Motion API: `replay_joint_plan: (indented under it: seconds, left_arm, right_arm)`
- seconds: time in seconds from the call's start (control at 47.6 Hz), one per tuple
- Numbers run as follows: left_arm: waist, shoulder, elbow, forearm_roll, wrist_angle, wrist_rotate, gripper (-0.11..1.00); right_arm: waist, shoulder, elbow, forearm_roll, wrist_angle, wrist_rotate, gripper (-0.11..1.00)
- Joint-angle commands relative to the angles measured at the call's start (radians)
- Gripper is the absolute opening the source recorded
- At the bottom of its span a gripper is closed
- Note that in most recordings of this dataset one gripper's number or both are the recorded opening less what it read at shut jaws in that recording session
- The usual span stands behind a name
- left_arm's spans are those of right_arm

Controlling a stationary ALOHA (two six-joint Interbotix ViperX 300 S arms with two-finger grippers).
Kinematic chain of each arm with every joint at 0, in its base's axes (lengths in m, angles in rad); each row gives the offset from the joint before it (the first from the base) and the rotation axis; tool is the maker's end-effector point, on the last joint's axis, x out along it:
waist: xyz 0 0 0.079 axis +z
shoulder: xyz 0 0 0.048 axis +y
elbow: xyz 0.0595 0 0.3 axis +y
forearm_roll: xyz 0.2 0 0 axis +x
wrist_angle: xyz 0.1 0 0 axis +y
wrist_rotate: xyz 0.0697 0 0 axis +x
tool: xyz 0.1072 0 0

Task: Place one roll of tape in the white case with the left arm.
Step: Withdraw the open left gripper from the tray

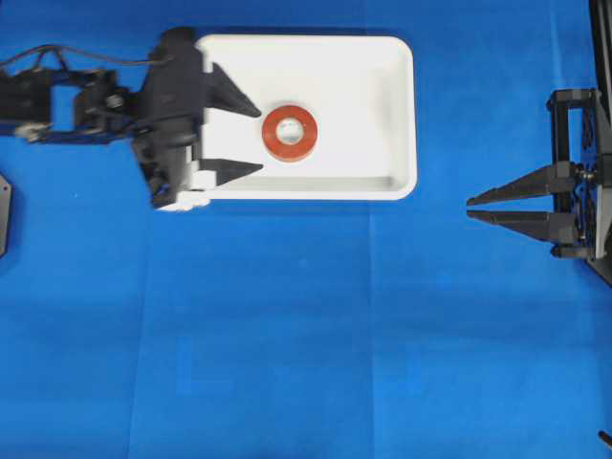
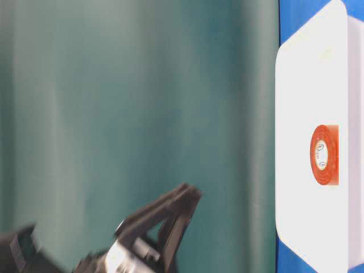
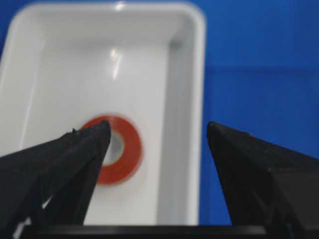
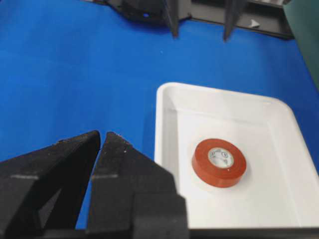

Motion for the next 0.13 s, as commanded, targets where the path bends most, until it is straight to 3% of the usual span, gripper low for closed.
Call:
replay_joint_plan:
  seconds: [0.0, 0.105]
  left_arm:
    - [-0.028, -0.071, 0.040, -0.005, -0.092, -0.002, 0.74]
    - [-0.052, -0.140, 0.106, -0.005, -0.190, -0.006, 0.74]
  right_arm:
    - [-0.002, 0.003, -0.012, -0.002, -0.008, 0.003, -0.11]
    - [-0.002, 0.003, -0.014, -0.002, -0.011, 0.003, -0.11]
